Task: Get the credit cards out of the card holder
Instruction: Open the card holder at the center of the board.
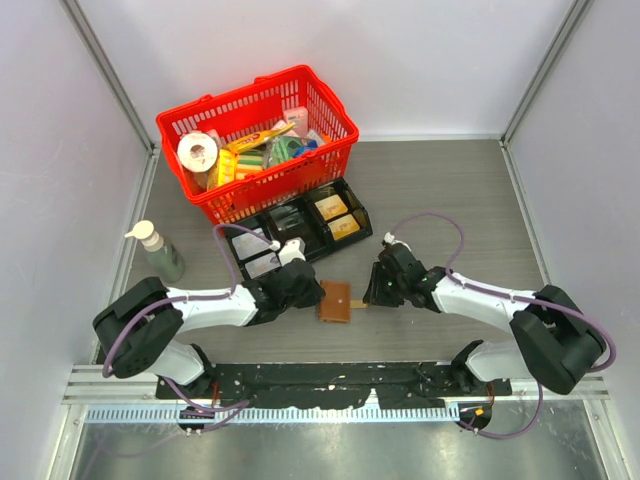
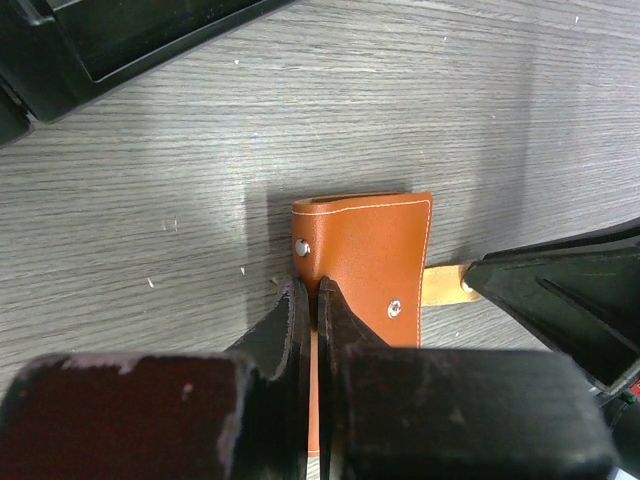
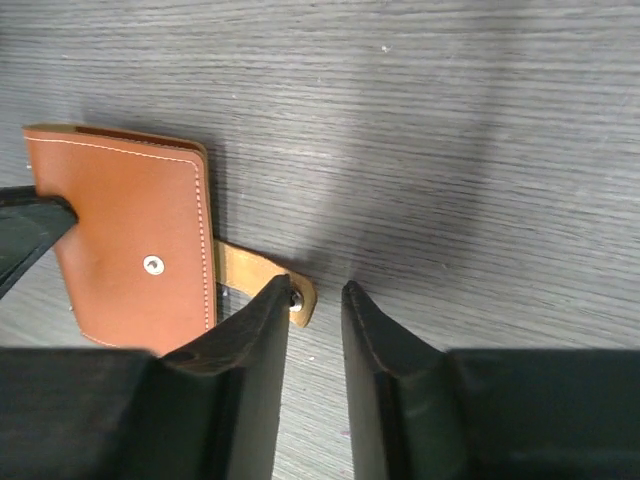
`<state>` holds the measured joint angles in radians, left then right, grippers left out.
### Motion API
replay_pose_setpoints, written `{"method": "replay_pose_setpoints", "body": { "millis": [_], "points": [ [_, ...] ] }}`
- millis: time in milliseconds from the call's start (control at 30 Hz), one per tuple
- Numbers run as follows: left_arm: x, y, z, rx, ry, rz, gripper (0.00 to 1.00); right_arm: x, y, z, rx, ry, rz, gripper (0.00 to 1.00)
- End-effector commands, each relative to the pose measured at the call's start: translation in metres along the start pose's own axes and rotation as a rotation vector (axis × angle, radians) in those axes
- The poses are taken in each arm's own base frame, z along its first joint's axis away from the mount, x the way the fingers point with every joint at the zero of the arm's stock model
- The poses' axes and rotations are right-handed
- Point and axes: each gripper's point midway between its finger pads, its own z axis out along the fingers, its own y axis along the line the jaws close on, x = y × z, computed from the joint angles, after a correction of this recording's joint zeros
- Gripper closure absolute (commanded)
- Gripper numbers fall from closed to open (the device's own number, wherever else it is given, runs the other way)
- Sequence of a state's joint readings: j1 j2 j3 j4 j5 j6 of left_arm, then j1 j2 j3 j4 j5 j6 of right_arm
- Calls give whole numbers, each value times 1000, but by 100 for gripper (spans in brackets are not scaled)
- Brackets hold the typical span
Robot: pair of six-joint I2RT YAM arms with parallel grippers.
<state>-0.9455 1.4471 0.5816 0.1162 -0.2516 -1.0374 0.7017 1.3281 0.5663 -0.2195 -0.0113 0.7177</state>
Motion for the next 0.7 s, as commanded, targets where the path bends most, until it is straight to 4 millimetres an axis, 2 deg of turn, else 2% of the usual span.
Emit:
{"method": "replay_pose_setpoints", "body": {
  "millis": [0, 67, 267, 400, 467, 500, 567, 667],
  "points": [
    [-3, 3, 2, -35, -8, 47, 100, -1, 12, -4, -124, -5, 35, 63],
    [-1, 5, 3, -42, 1, 48, 100, 1, 7, -3, -113, -4, 44, 59],
    [0, 5, 2, -46, 5, 48, 100, 10, 8, 0, -147, 23, 25, 62],
    [-1, 4, 2, -45, 4, 49, 100, 12, 14, 2, -189, 29, 15, 70],
    [-2, 2, 2, -43, 2, 56, 100, 11, 17, 2, -205, 23, 14, 80],
    [-3, 1, 2, -42, 4, 60, 99, 11, 16, 2, -204, 22, 14, 90],
    [-5, -2, 1, -40, -2, 82, 93, 10, 15, 1, -203, 16, 19, 99],
    [-13, -12, -7, -33, -37, 145, 77, 5, 15, -3, -216, -6, 31, 99]
  ]
}}
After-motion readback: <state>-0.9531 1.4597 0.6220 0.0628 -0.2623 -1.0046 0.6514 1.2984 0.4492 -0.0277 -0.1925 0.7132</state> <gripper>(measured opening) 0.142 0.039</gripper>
